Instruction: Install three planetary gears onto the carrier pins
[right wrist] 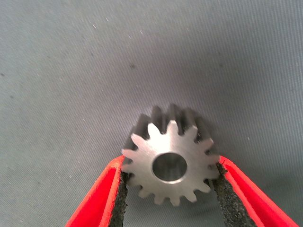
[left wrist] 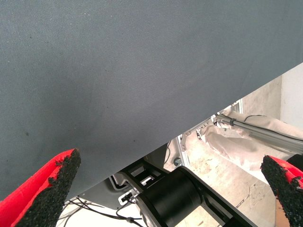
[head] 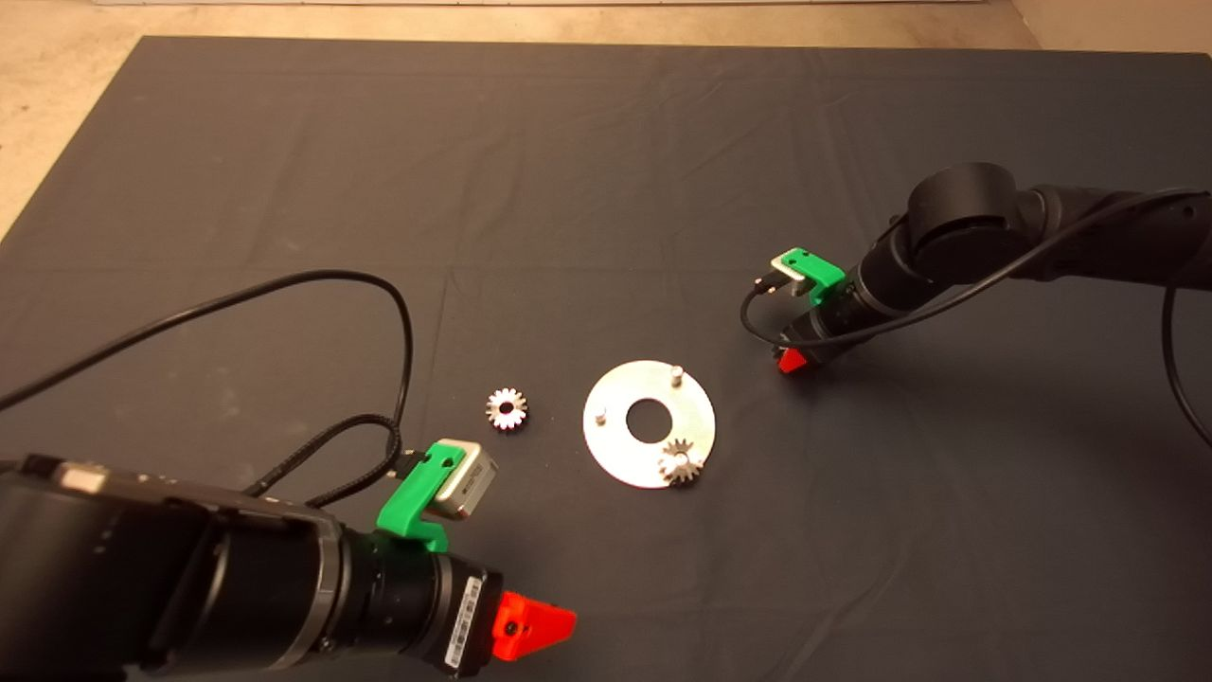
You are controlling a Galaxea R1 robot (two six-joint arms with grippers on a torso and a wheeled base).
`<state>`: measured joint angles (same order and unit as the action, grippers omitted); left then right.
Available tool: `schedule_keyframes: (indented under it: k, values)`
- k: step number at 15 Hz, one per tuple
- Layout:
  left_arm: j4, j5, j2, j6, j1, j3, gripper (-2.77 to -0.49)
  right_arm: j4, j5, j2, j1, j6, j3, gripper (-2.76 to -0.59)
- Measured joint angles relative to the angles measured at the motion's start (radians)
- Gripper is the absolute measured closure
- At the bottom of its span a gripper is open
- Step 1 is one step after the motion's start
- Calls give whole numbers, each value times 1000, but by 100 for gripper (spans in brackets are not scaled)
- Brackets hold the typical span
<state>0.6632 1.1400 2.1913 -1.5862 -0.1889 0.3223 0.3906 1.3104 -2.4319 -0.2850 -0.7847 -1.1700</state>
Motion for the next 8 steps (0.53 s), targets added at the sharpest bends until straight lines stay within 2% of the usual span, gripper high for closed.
schedule_keyframes:
  k: [2, 8]
  values:
    - [0, 0, 0, 0, 0, 0, -276, 0, -3, 0, 0, 2, -2, -112]
    - [0, -6, 0, 0, 0, 0, -276, 0, -5, 0, 0, 2, -2, -101]
